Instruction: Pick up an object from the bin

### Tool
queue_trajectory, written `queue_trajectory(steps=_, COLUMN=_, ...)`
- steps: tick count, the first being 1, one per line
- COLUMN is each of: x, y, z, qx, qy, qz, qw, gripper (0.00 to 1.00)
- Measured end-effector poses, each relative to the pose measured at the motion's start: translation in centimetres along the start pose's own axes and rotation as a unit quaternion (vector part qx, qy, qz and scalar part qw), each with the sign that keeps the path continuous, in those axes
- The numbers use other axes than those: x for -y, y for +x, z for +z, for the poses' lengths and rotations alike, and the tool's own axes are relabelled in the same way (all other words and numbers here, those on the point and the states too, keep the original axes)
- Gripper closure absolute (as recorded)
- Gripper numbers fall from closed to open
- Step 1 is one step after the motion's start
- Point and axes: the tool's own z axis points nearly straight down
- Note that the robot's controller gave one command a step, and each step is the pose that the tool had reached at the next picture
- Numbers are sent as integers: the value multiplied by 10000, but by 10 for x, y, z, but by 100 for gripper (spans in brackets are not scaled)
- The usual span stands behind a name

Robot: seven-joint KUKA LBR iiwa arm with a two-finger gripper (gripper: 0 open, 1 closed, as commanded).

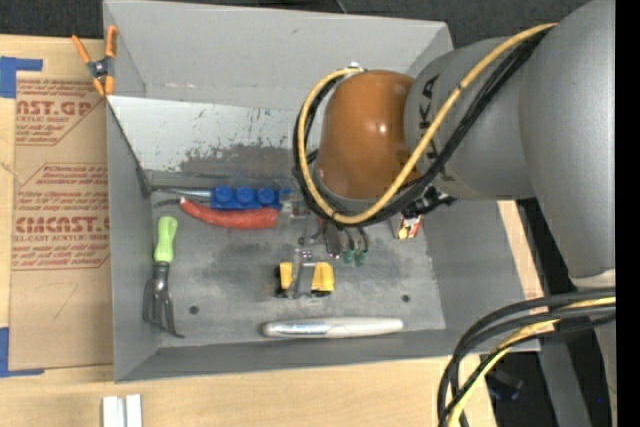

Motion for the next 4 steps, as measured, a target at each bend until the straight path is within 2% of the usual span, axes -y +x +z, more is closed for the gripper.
queue_trajectory(steps=1, x=1, y=-2, z=-4, qx=36, qy=-5, qz=9, qw=10000, gripper=0)
queue_trajectory(steps=2, x=33, y=10, z=57, qx=20, qy=-4, qz=-401, qw=9992, gripper=0)
queue_trajectory(steps=3, x=31, y=4, z=27, qx=85, qy=-21, qz=-165, qw=9998, gripper=0)
queue_trajectory(steps=4, x=32, y=10, z=54, qx=17, qy=-10, qz=-368, qw=9993, gripper=0)
